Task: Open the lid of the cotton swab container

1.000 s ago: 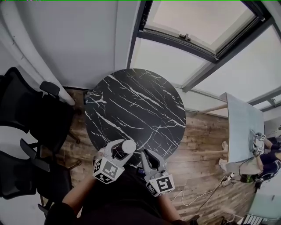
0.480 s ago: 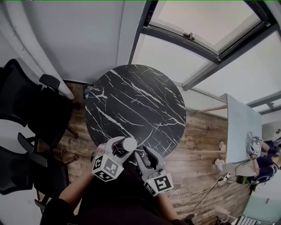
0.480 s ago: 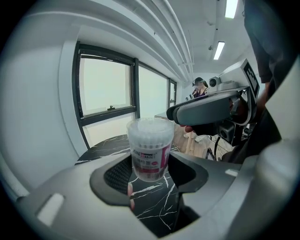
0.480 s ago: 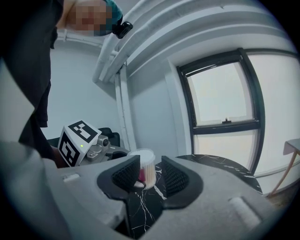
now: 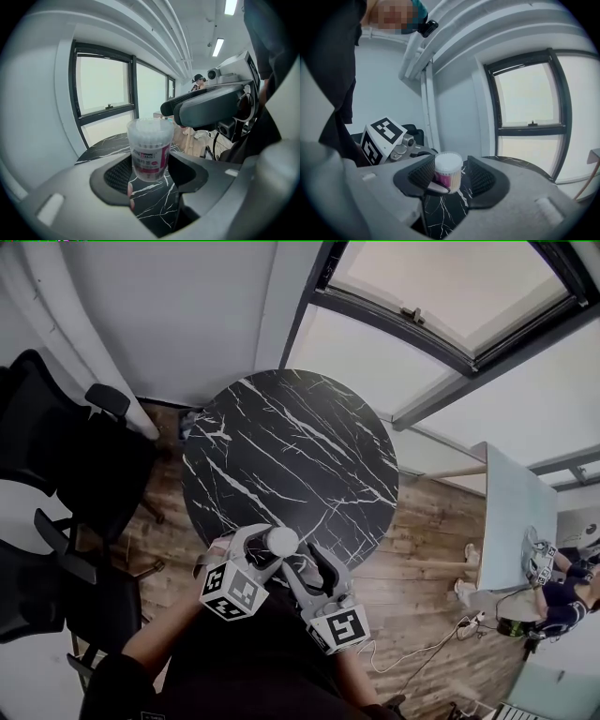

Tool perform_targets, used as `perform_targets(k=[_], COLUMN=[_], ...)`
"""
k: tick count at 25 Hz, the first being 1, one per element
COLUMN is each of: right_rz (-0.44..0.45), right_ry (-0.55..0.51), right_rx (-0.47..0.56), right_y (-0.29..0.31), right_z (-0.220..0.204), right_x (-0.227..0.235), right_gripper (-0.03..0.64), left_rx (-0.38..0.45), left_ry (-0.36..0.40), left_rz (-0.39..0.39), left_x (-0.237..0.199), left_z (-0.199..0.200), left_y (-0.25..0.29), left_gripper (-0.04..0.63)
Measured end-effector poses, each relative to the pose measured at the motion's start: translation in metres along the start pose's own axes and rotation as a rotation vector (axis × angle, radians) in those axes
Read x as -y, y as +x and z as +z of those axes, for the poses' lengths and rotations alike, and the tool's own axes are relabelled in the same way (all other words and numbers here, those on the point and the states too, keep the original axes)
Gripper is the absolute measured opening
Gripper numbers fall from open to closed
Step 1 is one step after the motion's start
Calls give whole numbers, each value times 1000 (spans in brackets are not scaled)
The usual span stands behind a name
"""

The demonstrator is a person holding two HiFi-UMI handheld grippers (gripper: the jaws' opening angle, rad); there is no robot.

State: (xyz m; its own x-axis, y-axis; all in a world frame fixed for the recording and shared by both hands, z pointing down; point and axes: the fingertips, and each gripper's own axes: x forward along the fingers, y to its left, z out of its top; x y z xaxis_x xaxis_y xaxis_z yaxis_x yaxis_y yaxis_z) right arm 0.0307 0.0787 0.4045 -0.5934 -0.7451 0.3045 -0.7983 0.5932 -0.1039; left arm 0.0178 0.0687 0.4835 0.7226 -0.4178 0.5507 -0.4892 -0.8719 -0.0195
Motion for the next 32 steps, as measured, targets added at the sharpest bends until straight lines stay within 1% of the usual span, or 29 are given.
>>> perform_targets(k=[4, 7, 10, 16, 20, 24, 27, 29, 32], right_rz=[11, 17, 21, 23, 4, 6, -10, -23, -16], right_ry=[-19, -40, -32, -25, -40, -29, -26, -19, -28], right_rx=[9, -7, -39, -69, -75, -98, -103, -107, -106], right_y=[0, 0, 2, 7, 7, 10, 11, 13, 13], right_z=[2, -1, -4, -8, -15, -15, -19, -21, -24], right_x=[-1, -2, -7, -12, -6, -8, -4, 0, 0], right_gripper=[210, 213, 230, 252, 255, 255, 255, 255, 255], left_rx=[-15, -25, -28, -39, -36, -29, -25, -22, -10], left_ry=[24, 38, 46, 63, 69, 82, 87, 85, 76], left_rz=[-13, -25, -26, -26, -28, -28, -28, -27, -26], left_x=[9, 16, 18, 23, 26, 29, 29, 27, 26], left_z=[-2, -3, -2, -3, -3, -1, 1, 1, 1], left_y=[3, 4, 5, 8, 8, 9, 8, 8, 8], left_gripper=[252, 252, 252, 252, 252, 252, 252, 252, 250])
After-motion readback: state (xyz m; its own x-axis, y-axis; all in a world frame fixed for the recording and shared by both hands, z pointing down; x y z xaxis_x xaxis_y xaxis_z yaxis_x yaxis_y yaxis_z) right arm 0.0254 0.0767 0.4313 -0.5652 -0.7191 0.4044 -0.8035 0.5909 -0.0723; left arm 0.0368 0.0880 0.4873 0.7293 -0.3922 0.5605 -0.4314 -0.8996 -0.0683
